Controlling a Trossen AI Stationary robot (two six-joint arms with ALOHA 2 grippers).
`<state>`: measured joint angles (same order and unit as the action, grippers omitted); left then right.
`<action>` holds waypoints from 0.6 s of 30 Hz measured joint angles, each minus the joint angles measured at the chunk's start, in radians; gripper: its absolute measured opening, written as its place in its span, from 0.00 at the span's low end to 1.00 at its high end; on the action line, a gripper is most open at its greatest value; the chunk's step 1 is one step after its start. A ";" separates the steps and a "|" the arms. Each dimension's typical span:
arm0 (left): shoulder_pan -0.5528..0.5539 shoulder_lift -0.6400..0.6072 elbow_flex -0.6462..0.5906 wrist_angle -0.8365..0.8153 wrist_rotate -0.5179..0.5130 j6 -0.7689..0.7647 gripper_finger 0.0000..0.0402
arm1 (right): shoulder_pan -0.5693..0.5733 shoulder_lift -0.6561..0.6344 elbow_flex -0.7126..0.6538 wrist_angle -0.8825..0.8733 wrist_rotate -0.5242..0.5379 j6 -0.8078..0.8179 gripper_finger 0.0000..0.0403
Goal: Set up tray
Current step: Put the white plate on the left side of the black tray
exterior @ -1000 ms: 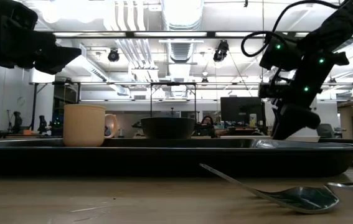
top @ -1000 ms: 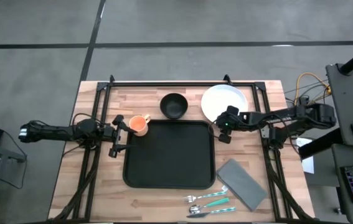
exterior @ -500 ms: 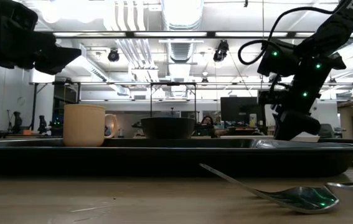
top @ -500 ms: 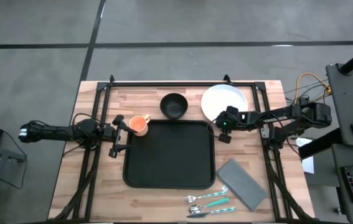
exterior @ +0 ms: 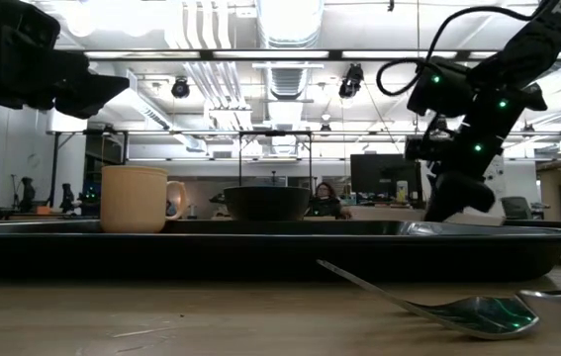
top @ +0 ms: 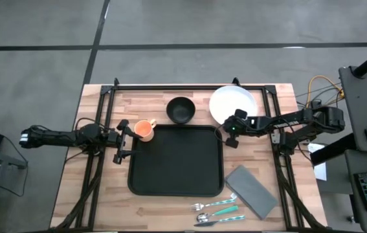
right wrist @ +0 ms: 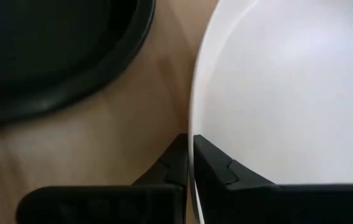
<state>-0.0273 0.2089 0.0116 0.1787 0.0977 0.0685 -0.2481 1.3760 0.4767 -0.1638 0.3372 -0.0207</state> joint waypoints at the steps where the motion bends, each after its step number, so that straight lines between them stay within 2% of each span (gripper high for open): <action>1: 0.000 0.000 0.000 0.000 0.000 0.000 0.70 | 0.000 -0.004 0.000 0.014 0.006 0.001 0.02; 7: 0.000 0.000 0.000 -0.003 0.000 0.000 0.70 | 0.023 -0.035 0.000 0.039 0.191 0.007 0.02; 18: 0.000 0.000 0.000 -0.006 0.000 0.000 0.70 | 0.154 -0.139 0.000 0.074 0.297 0.002 0.02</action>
<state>-0.0269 0.2092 0.0116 0.1728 0.0977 0.0681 -0.0939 1.2368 0.4767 -0.0897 0.6347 -0.0185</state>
